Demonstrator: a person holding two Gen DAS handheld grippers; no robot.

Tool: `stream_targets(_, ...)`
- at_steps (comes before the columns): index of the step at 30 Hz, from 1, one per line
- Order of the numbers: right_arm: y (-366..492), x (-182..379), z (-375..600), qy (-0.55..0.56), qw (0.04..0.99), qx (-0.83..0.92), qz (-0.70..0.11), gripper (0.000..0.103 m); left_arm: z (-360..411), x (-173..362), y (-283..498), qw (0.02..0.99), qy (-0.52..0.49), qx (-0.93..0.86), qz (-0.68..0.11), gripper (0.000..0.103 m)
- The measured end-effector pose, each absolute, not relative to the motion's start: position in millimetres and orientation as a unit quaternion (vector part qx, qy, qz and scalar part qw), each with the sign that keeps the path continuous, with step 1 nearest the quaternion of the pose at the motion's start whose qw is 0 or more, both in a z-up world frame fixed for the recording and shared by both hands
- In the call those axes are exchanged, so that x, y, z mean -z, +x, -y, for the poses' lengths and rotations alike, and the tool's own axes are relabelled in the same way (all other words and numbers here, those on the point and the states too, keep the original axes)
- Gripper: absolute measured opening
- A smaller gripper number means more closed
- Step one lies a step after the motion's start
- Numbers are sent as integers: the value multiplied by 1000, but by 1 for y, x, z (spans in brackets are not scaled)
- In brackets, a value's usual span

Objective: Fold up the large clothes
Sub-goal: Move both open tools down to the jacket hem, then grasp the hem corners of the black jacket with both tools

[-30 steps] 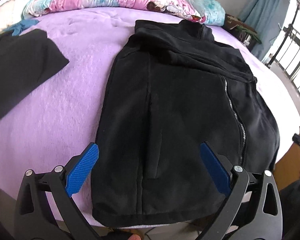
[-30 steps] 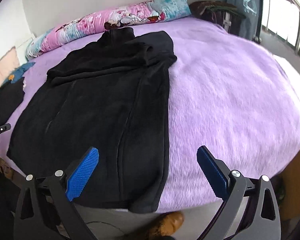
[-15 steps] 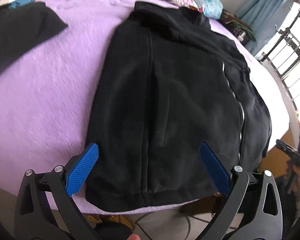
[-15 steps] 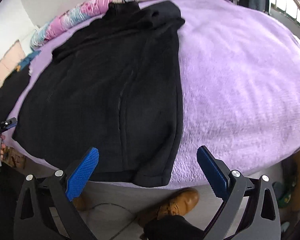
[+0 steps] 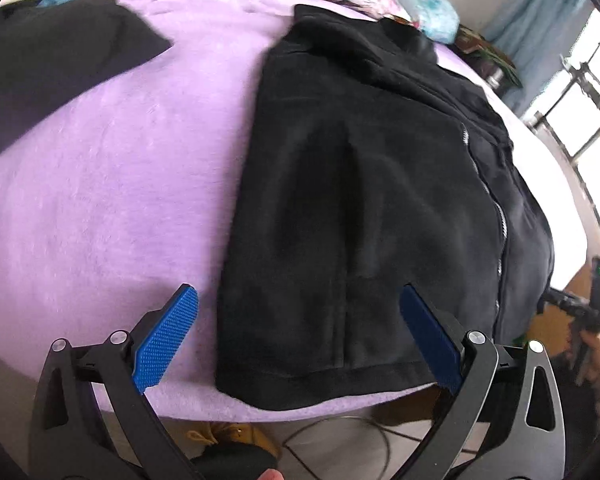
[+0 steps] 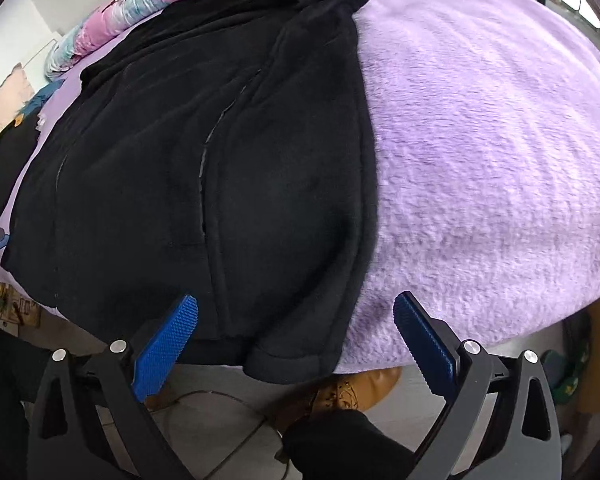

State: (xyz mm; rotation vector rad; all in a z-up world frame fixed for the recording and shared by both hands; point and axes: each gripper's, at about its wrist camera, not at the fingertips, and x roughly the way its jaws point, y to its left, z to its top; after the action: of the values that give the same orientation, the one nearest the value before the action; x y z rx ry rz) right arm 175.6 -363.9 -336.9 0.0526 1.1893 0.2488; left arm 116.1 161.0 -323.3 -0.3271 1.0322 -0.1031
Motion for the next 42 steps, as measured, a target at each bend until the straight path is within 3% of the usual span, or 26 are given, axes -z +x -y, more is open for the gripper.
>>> stream_targets(8,177,344,348,15,812,-149,-564,96,-150,342,122,836,-139,66,-527,97)
stream_targets(14,181,341,353,74,802,-163,-570,86,-128,341,123,825,-120,110,-541,97)
stream_targets(16,183,340,361,109,797,-167,-570,77,-138,342,124,820,-162,112,-538,97)
stream_targets(18,180,337,363,109,796,-169,-571,53,-144,341,124,816,-186,115,-536,96)
stream_targets(19,179,337,364,104,797,-167,-571,47,-145,342,123,815,-187,113,-537,95)
stream_targets(20,179,337,367,107,796,-164,-572,39,-146,344,123,814,-178,106,-543,89)
stream_targets(26,180,334,376,142,790,-179,-570,18,-153,344,126,808,-190,79,-552,65)
stream_targets(27,176,333,374,140,791,-177,-569,10,-157,344,125,807,-196,79,-552,62)
stream_targets(32,177,332,380,145,789,-180,-569,10,-162,343,122,801,-220,93,-549,30)
stream_targets(40,175,317,388,145,797,-194,-554,10,-158,337,124,802,-213,93,-550,13)
stream_targets(42,175,314,389,139,801,-194,-550,10,-158,333,124,802,-216,93,-549,13)
